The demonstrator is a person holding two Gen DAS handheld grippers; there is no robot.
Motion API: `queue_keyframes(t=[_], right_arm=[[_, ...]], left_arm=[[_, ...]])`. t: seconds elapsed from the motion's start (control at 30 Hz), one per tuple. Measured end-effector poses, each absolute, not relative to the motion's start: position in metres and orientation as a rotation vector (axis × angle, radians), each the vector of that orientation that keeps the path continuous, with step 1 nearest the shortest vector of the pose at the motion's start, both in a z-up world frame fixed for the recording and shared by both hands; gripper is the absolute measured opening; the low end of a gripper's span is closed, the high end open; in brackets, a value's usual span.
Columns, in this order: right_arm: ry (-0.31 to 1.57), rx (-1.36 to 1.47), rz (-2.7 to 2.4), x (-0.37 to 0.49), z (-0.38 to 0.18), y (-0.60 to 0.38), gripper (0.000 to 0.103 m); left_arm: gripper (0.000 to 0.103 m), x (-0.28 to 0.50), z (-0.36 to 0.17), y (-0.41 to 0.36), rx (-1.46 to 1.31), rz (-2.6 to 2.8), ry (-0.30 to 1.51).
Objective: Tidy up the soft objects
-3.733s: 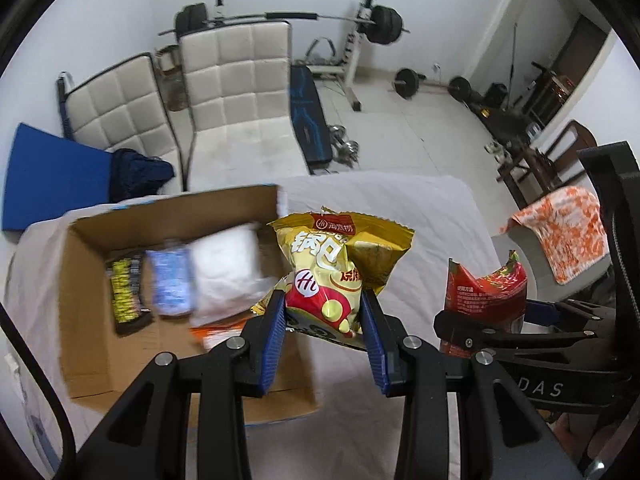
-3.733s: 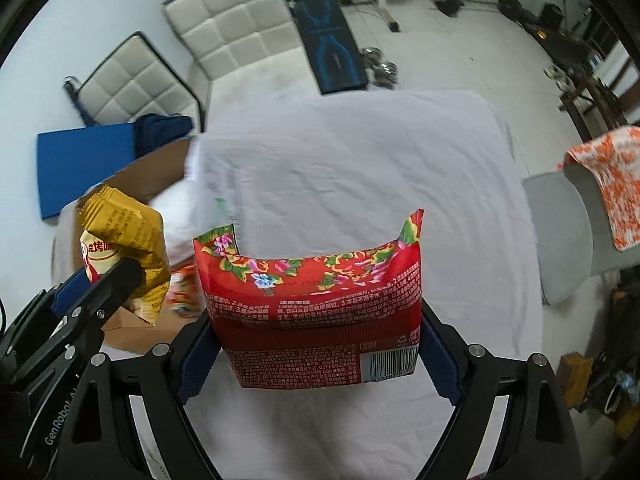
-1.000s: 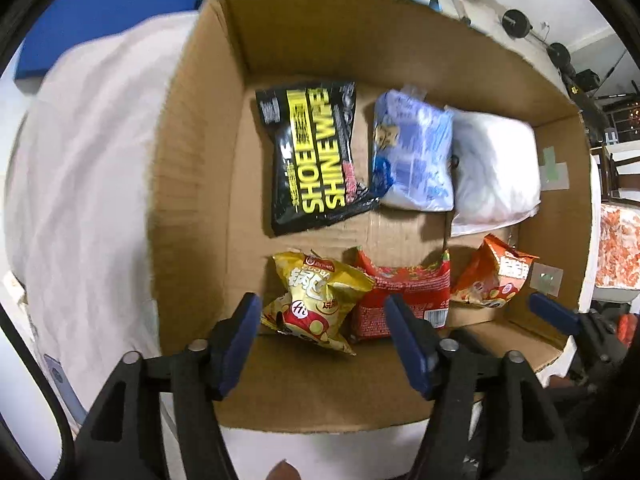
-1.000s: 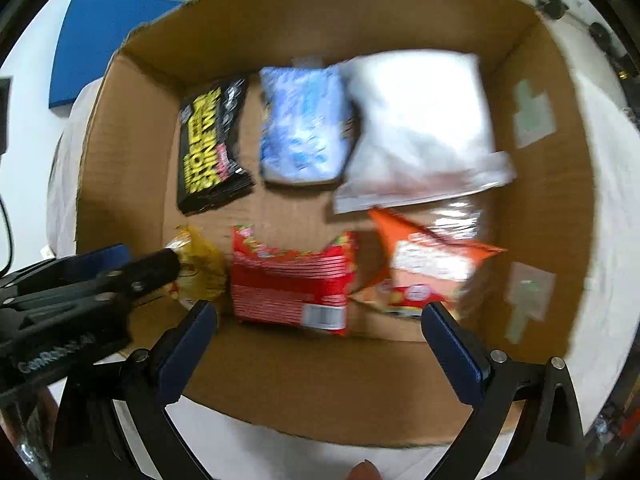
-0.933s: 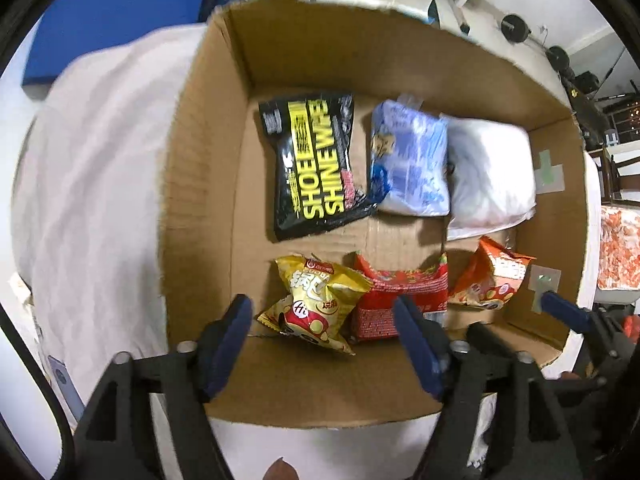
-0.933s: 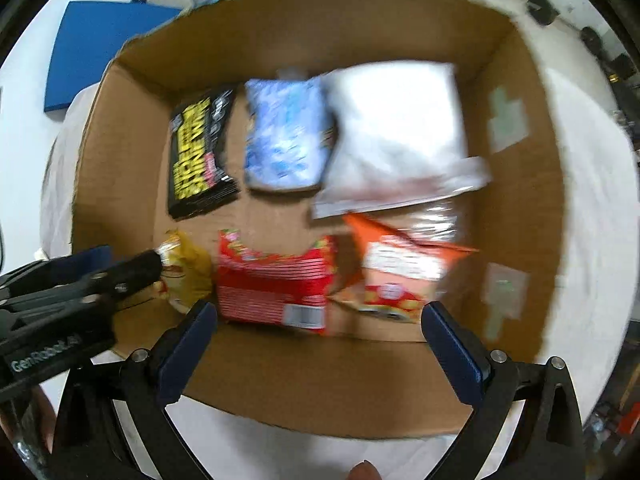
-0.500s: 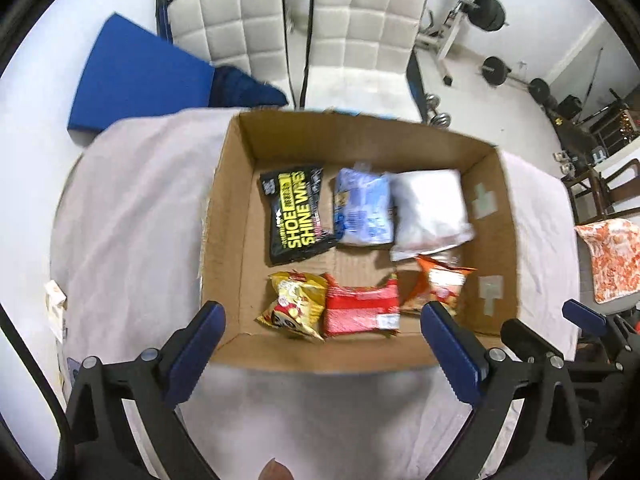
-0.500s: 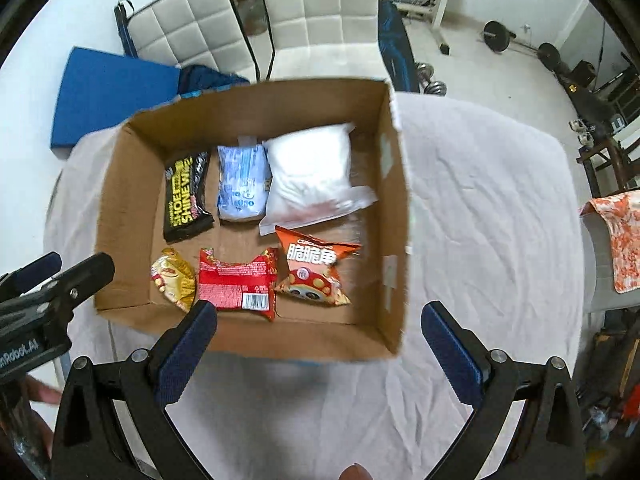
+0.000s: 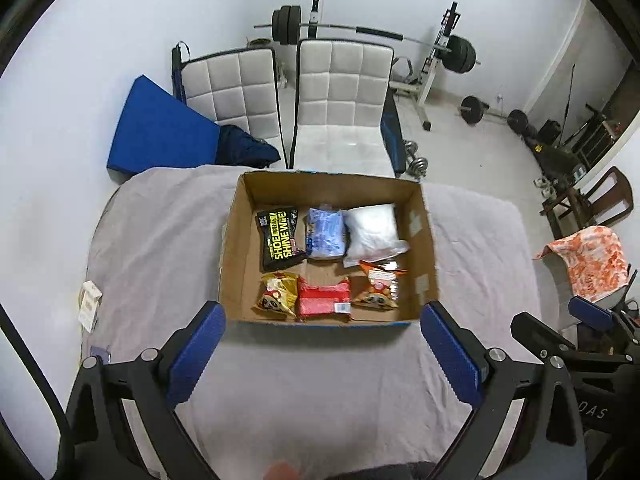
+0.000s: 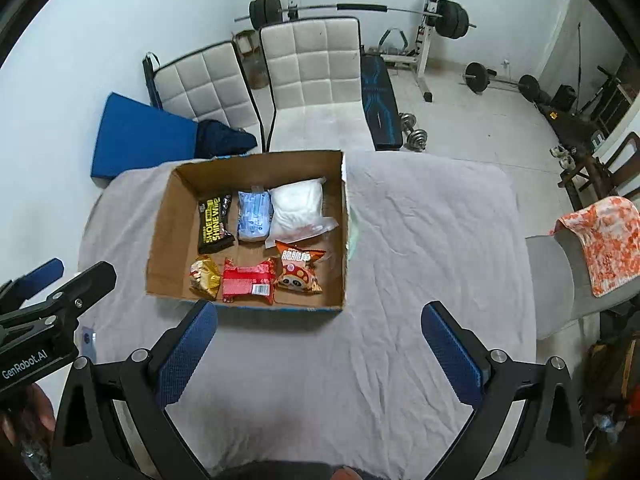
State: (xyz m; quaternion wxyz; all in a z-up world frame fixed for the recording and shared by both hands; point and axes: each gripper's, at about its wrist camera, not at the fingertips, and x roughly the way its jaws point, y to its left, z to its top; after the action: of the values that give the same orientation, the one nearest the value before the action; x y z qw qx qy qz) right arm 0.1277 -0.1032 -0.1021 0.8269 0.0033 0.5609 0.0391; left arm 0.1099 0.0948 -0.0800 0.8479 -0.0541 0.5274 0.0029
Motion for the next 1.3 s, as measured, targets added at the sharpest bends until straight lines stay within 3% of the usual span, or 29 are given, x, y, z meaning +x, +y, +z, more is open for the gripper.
queue_keyframes(t=[0.6,1.3], right_arm=[[1.035,0.003,0.079,0.058,0.012,-0.133,0.103],[1.029,0.0,0.059,0.047,0.018,-0.14,0.103]], left_arm=[[0.1,0.058,-0.009,0.083,-0.081,0.034,0.994],[0.1,0.042,-0.005,0.071,-0.064,0.06,0.981]])
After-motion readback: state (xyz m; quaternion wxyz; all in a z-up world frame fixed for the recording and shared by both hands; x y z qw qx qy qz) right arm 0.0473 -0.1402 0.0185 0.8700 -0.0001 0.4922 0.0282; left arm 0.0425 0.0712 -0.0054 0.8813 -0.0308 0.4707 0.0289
